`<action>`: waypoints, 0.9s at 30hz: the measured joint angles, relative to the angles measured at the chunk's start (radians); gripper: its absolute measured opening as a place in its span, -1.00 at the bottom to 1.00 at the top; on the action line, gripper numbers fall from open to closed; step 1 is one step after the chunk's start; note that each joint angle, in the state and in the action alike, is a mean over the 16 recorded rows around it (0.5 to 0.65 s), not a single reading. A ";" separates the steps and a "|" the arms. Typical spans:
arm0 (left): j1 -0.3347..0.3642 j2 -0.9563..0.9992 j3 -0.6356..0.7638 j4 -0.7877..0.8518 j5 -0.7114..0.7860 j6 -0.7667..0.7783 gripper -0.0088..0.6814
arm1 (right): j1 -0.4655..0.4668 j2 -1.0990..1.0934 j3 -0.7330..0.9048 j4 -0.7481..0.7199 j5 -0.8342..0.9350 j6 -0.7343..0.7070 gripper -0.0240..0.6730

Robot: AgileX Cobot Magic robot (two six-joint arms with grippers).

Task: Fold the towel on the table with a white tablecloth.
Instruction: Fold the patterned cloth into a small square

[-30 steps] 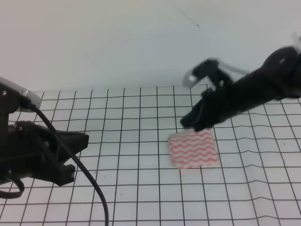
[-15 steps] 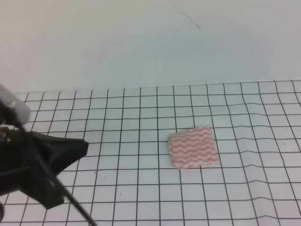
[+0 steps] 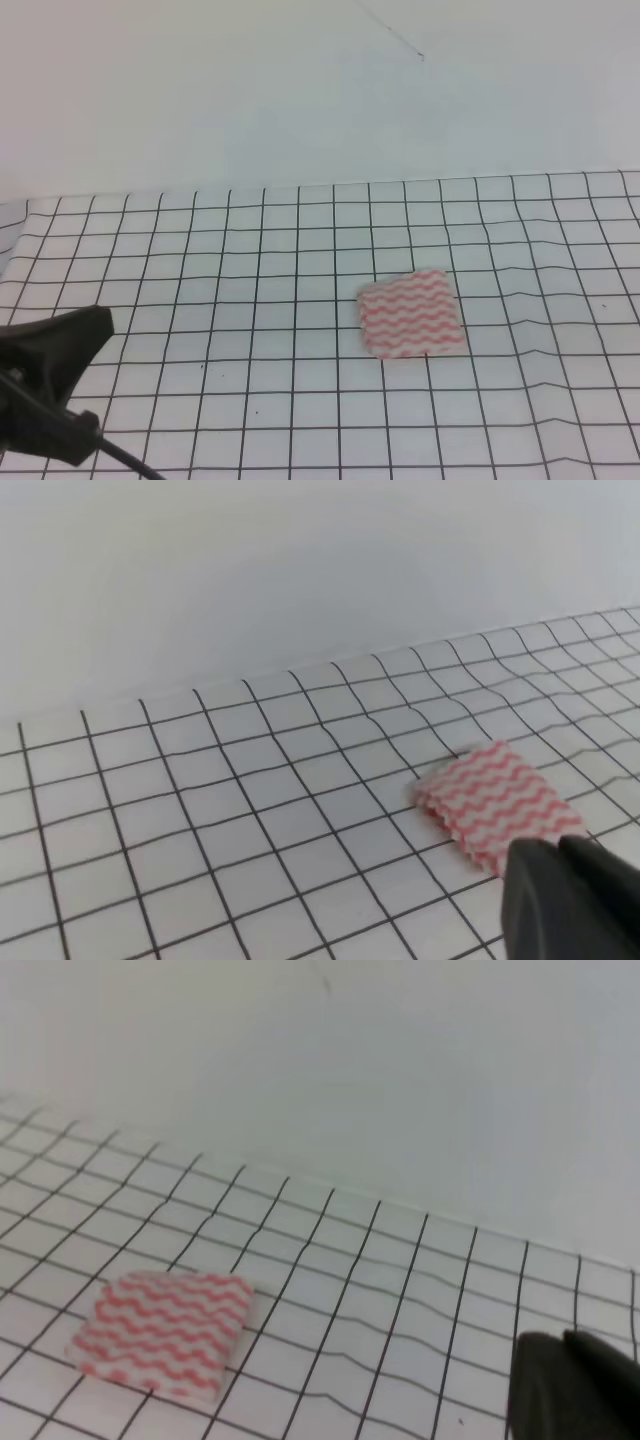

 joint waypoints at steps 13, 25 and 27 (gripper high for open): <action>0.000 -0.005 0.035 -0.081 -0.035 0.049 -0.97 | 0.000 -0.138 0.176 0.000 0.031 0.003 -0.93; 0.000 -0.044 0.056 -0.080 -0.058 0.067 -0.97 | 0.000 -0.138 0.176 0.000 0.101 0.002 -0.93; 0.000 -0.073 0.073 -0.079 -0.086 0.079 -0.97 | 0.000 -0.138 0.176 0.000 0.103 0.002 -0.93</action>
